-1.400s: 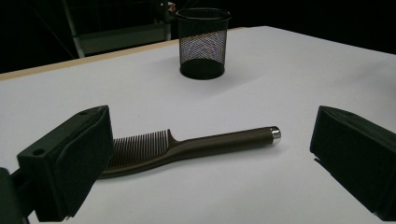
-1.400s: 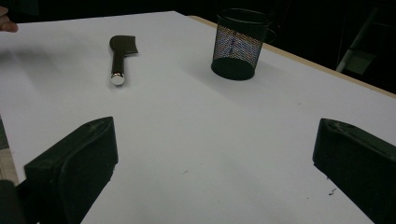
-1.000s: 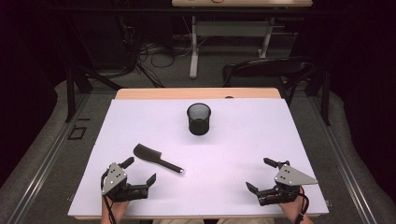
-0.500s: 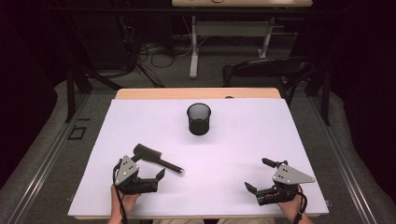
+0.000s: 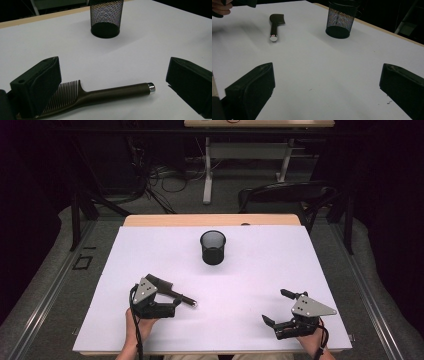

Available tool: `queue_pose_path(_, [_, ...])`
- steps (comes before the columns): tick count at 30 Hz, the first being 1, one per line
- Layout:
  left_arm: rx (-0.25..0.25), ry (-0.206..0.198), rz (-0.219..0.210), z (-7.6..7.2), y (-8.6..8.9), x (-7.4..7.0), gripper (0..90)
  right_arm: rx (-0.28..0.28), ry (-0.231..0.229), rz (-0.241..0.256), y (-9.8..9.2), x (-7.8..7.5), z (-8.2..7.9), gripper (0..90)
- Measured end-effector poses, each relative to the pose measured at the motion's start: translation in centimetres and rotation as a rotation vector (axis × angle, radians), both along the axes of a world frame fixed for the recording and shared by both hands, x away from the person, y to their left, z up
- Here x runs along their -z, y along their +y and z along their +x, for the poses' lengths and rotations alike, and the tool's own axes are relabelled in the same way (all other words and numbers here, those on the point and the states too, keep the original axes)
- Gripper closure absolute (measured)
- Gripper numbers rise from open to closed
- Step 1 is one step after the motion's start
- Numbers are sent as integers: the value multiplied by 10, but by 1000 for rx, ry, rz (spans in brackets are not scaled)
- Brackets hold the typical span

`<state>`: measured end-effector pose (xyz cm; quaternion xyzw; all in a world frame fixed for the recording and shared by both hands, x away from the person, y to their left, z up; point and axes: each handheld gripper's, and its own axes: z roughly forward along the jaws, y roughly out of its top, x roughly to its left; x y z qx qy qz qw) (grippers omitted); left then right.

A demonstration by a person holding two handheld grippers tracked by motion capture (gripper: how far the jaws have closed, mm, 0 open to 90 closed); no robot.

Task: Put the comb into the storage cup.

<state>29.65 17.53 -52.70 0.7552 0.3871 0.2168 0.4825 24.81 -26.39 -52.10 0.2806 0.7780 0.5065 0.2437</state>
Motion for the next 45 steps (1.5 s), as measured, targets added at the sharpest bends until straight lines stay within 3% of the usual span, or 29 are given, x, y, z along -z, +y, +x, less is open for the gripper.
queue_pose_path(14, [24,34,69,12,-28,1,5,-3,4,-5,0,0,0,0])
queue_pose_path(18, [27,43,85,14,-34,1,55,0,6,-1,0,1,0,0])
queue_pose_path(25, [51,60,111,17,-46,3,300,-1,8,-6,0,1,1,0])
queue_pose_path(26, [55,61,118,17,-48,4,394,-2,7,-6,0,1,1,0])
queue_pose_path(27, [58,66,123,18,-50,4,394,-2,7,-6,0,1,1,0])
queue_pose_path(28, [70,75,119,19,-51,5,487,-1,5,-1,-1,1,0,0])
queue_pose_path(29, [77,81,122,19,-52,6,487,-1,5,-1,-1,1,0,0])
queue_pose_path(31, [96,95,121,20,-55,7,623,-1,7,-1,-1,1,0,0])
queue_pose_path(32, [106,103,123,20,-55,8,623,-1,7,-1,-1,1,0,0])
queue_pose_path(34, [119,114,122,20,-56,9,760,-2,5,-5,-1,1,0,0])
queue_pose_path(40, [131,132,116,21,-56,11,898,-2,5,-7,0,1,0,0])
queue_pose_path(45, [136,141,124,21,-58,14,900,-4,6,-7,0,1,0,0])
